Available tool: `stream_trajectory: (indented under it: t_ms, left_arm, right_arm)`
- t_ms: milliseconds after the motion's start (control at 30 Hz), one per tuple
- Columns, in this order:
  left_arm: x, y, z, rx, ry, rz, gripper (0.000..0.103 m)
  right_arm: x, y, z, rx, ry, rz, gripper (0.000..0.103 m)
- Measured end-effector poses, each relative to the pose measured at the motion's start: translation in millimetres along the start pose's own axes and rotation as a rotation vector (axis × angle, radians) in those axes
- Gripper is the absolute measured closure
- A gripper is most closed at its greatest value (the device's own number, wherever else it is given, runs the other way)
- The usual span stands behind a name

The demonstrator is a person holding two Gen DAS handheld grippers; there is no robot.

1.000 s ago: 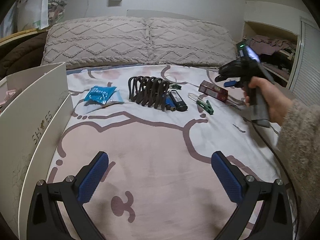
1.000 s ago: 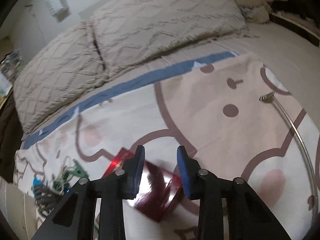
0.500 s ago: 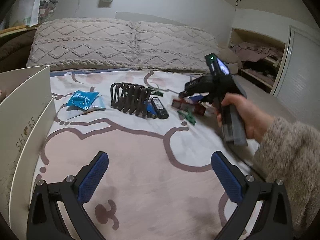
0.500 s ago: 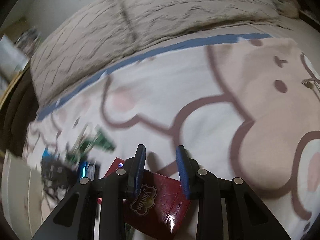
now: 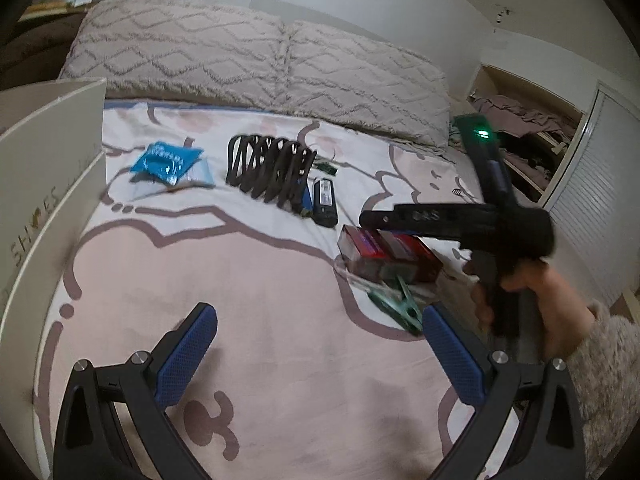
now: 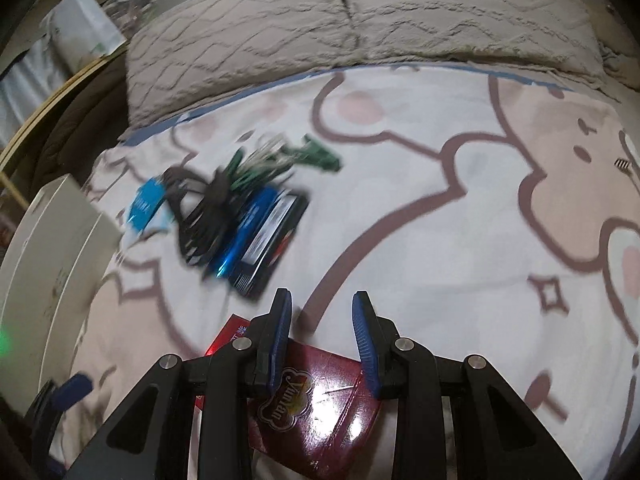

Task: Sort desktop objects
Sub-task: 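Close the right gripper on the red pack and lift it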

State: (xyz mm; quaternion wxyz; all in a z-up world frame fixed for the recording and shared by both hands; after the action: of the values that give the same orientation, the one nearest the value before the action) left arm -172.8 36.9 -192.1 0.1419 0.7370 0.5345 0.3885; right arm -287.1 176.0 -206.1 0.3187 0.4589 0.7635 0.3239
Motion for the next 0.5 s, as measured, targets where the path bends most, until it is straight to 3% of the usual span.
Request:
stream_trajectory:
  t_ms: [200, 500]
  left_arm:
    - [15.6, -4.7, 19.2, -0.093, -0.007, 0.039, 0.0]
    - [33.3, -10.0, 38.6, -0.117, -0.123, -0.025, 0.0]
  right_arm:
    - [-11.7, 14.3, 29.5, 0.066, 0.013, -0.006, 0.071]
    - [-21.3, 29.5, 55.1, 0.088, -0.016, -0.026, 0.071]
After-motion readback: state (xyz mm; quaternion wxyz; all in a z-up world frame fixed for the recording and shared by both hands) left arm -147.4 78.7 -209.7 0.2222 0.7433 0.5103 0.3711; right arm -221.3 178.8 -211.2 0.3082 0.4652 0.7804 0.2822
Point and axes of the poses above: each gripper's, at about its wrist camera, not at the fingertips, and y roughly against the way its jaws point, x to its right, z to its underside, the point moved 6 cm from there along -y, roughly the way its jaws point, and after that the axes turned 8 degrees about y, right-handed, at the moved point
